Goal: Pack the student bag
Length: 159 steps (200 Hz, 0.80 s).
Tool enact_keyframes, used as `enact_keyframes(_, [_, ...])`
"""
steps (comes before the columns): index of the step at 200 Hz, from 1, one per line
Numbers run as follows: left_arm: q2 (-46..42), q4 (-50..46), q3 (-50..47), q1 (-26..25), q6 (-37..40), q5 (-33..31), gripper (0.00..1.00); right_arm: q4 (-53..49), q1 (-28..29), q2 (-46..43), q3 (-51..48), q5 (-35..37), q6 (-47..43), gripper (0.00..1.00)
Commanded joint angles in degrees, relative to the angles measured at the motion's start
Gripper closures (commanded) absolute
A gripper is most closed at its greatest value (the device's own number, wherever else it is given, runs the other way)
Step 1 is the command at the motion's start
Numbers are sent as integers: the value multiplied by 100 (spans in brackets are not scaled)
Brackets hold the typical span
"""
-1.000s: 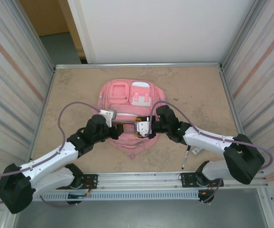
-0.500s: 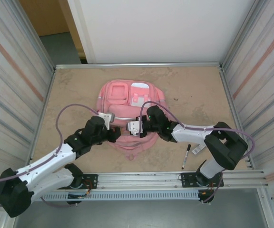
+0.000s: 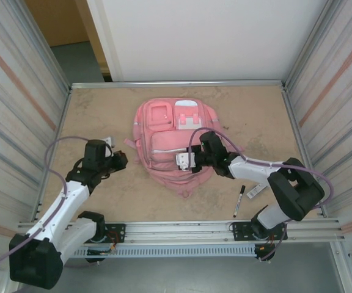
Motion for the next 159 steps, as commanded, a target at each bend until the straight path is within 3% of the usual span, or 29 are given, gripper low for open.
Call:
enact_keyframes(1, [284, 859, 243, -331, 452, 1389, 48, -427, -139, -373, 174, -249, -90, 100])
enact_keyframes(14, [471, 820, 387, -730, 925, 1223, 33, -694, -183, -512, 232, -381, -171, 100])
enact_keyframes(38, [857, 670, 591, -1419, 1715, 761, 26, -1157, -408, -747, 260, -915, -207, 100])
enact_keyframes(54, [1107, 920, 539, -1646, 1762, 922, 27, -1364, -465, -976, 180, -986, -249, 100])
enact_keyframes(86, [1500, 759, 656, -1726, 1742, 997, 39, -1359, -785, -1300, -77, -1717, -644, 100])
enact_keyframes(114, [1668, 972, 675, -1799, 1761, 1470, 50, -1513, -818, -1491, -91, -1873, -866, 100])
enact_keyframes(159, [1737, 723, 954, -1898, 1964, 1658, 96, -1614, -817, -1563, -132, -1864, -955, 100])
